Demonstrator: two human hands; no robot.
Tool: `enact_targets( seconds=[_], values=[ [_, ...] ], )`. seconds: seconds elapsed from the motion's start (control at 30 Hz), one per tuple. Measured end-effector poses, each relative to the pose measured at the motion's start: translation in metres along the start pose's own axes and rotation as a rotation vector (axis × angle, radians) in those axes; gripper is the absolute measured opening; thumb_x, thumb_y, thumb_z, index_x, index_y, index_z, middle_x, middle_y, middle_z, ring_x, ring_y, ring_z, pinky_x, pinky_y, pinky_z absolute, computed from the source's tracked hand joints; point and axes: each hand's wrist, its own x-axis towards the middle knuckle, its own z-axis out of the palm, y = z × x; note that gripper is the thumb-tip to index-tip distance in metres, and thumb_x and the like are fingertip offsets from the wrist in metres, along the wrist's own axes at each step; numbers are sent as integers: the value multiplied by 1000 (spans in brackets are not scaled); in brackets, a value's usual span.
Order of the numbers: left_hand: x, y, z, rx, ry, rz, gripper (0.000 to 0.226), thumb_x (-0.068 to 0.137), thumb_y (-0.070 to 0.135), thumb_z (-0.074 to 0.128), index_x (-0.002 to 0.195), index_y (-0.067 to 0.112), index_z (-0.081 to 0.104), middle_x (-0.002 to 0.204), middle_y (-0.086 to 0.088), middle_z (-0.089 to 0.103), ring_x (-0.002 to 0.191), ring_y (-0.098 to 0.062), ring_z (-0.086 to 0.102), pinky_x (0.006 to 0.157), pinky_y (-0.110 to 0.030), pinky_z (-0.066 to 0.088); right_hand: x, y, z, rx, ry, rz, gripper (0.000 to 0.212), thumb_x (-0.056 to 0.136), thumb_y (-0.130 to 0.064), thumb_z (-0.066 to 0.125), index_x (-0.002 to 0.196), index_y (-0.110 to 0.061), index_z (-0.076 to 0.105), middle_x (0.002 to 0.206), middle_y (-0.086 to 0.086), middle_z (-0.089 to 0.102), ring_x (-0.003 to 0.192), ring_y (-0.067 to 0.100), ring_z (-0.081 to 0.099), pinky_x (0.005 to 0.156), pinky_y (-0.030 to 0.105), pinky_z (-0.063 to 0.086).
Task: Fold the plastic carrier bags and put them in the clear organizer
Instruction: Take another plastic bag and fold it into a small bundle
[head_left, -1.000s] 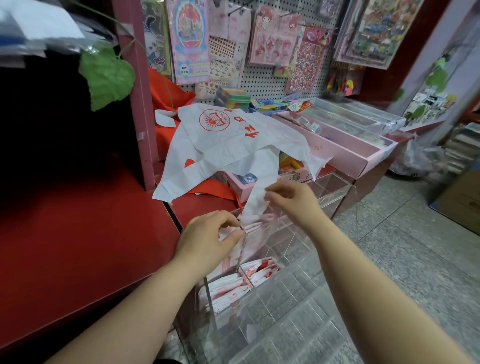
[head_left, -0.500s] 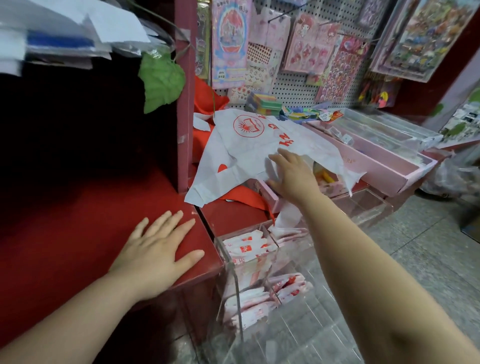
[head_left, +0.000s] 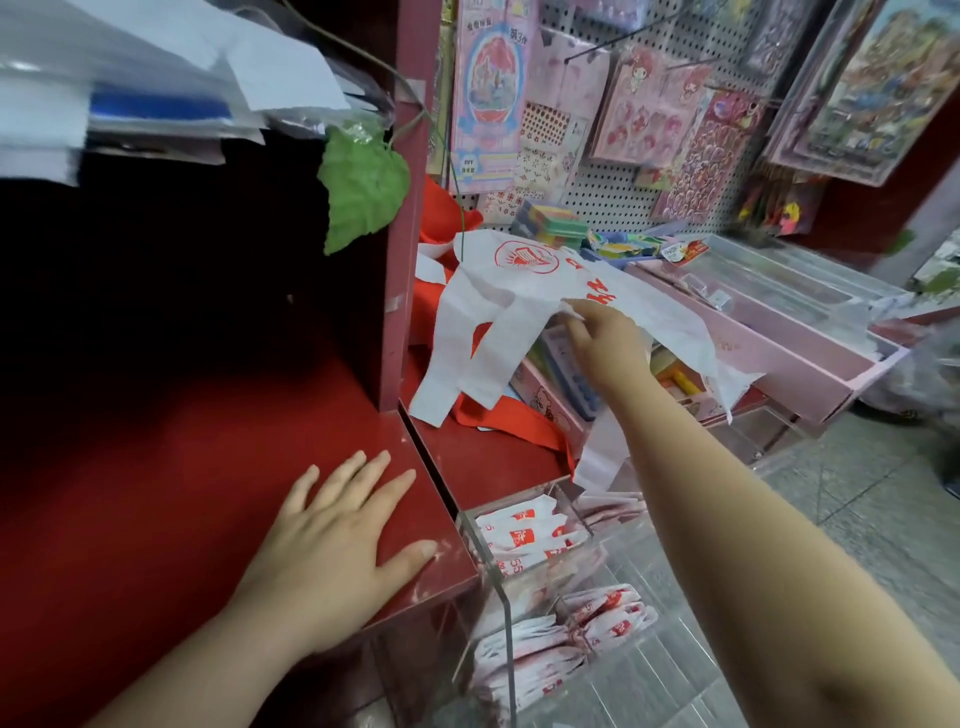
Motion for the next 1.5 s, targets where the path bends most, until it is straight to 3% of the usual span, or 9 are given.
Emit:
enact_targets(
  seconds=[0.33, 0.53, 0.67, 0.87, 1.0, 1.1, 1.27, 1.37, 1.5],
  values=[
    [0, 0, 1, -73, 92, 17, 109, 44, 70, -16, 147, 37, 2, 155, 14, -7, 140, -3, -12, 112, -29, -11, -16, -16, 7, 204, 245, 31, 30, 90, 3, 43, 113, -1, 62, 113, 17, 64, 105, 30, 55, 80, 26, 33],
    [-20, -7, -2, -504, 466, -12, 95, 61, 71, 9, 143, 25, 27, 140, 16, 28, 129, -4, 28, 104, -17, 11, -60, -50, 3, 285, 478, -204, 39, 79, -14, 38, 98, 7, 65, 92, 24, 68, 87, 27, 59, 70, 23, 33],
    [-57, -21, 1, -642, 674, -4, 75, 72, 62, 27, 134, 22, 39, 127, 17, 31, 118, -4, 33, 102, -28, 22, -112, -69, 22, 290, 355, -467, 33, 74, -7, 39, 98, -10, 61, 91, 14, 67, 89, 19, 49, 83, 19, 34],
    [-113, -64, -2, -560, 740, -37, 63, 76, 59, 26, 131, 28, 31, 133, 16, 28, 122, 7, 22, 105, -32, 17, -169, -126, 65, 376, 94, -519, 31, 71, -7, 41, 92, -13, 62, 83, 14, 69, 83, 15, 49, 77, 22, 36],
    [-140, -94, -2, -467, 703, -69, 73, 78, 77, 18, 131, 30, 34, 137, 14, 30, 127, -1, 23, 107, -32, 13, -194, -170, 85, 401, -209, -461, 36, 79, -13, 41, 99, 2, 68, 98, 17, 69, 93, 22, 54, 79, 16, 31],
    [-159, -114, -3, -282, 597, -2, 73, 91, 65, 14, 133, 14, 45, 132, -2, 45, 131, -11, 29, 109, -24, 9, -207, -201, 96, 418, -377, -448, 49, 77, -19, 32, 111, 1, 63, 109, 18, 65, 101, 31, 55, 85, 25, 32],
    [-179, -145, 1, -201, 450, -50, 65, 95, 58, 14, 129, 14, 47, 130, -3, 50, 136, 4, 15, 107, -16, 5, -213, -242, 110, 454, -575, -448, 31, 89, -12, 47, 114, 0, 60, 110, 19, 64, 102, 31, 54, 83, 27, 35],
    [-180, -157, 4, -166, 379, -150, 92, 82, 76, 3, 129, 14, 53, 132, -1, 54, 132, -8, 29, 106, -19, 11, -214, -252, 110, 433, -601, -491, 49, 75, -32, 50, 115, -6, 60, 111, 11, 64, 102, 22, 54, 83, 20, 33],
    [-179, -159, -3, -153, 323, -282, 105, 50, 69, -10, 142, 35, 29, 152, 14, 18, 141, -3, 6, 112, -24, -2, -198, -231, 88, 352, -515, -485, 71, 66, -57, 42, 120, -14, 59, 121, -4, 60, 107, 6, 49, 92, 15, 29]
  ],
)
